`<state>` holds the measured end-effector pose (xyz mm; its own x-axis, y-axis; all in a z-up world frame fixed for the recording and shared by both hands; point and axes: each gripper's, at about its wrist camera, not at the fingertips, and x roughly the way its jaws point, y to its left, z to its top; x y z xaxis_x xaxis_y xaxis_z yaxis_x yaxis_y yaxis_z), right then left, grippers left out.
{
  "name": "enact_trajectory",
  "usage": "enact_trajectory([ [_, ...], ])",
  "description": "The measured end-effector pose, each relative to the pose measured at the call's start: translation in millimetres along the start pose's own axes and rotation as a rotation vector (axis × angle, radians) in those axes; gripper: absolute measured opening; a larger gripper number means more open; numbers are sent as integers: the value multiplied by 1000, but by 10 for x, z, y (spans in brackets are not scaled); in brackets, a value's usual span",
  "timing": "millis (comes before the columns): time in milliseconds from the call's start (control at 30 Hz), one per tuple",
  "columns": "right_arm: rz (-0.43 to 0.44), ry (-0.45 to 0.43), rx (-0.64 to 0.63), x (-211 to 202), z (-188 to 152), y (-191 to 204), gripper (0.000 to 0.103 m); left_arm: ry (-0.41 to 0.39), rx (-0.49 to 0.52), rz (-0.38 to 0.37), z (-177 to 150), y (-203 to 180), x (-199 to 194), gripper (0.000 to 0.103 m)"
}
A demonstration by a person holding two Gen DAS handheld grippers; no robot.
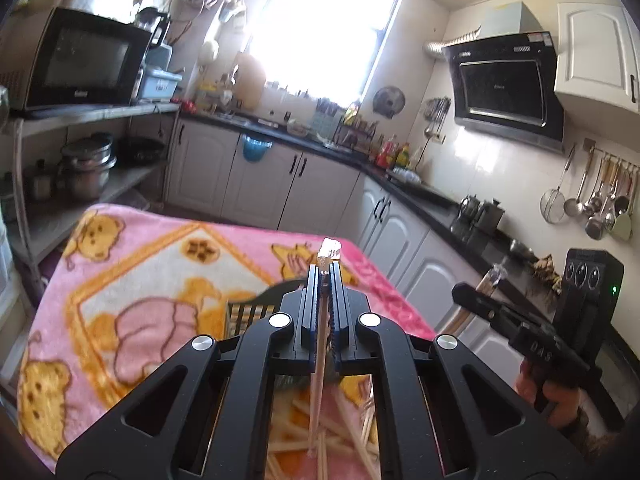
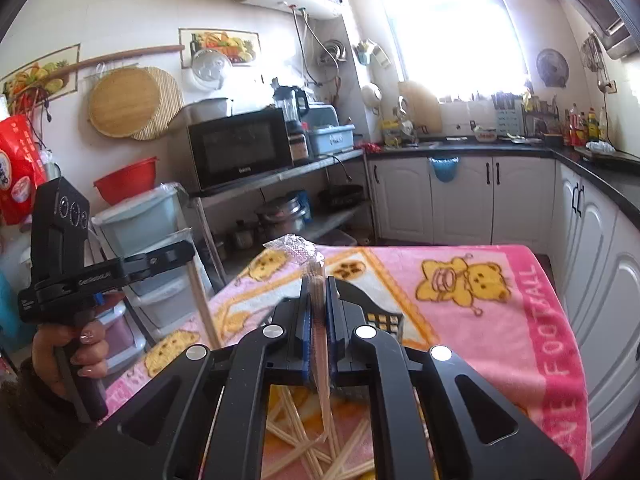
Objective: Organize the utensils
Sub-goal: 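Lift both held chopsticks over the green caddy and open both tools to drop them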
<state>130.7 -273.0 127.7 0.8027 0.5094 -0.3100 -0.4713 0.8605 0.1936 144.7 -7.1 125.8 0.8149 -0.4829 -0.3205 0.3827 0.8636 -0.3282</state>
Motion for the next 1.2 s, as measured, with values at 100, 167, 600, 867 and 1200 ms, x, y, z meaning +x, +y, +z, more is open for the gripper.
enact_trajectory([
  [100, 5, -25, -3, -11, 78, 22, 6, -44, 1, 5, 130, -43, -4, 3],
  [167, 6, -44, -7, -8, 142, 28, 6, -78, 3, 12, 213, -57, 5, 2],
  [600, -27, -173, -22, 63, 613, 11, 6, -213, 27, 95, 625, -111, 69, 2],
  [867, -52, -200, -28, 338, 777, -71, 6, -243, 47, 164, 668, -23, 230, 3],
  [1200, -93, -127, -11, 764, 586, -181, 6, -189, 24, 194, 411, 245, 523, 3],
])
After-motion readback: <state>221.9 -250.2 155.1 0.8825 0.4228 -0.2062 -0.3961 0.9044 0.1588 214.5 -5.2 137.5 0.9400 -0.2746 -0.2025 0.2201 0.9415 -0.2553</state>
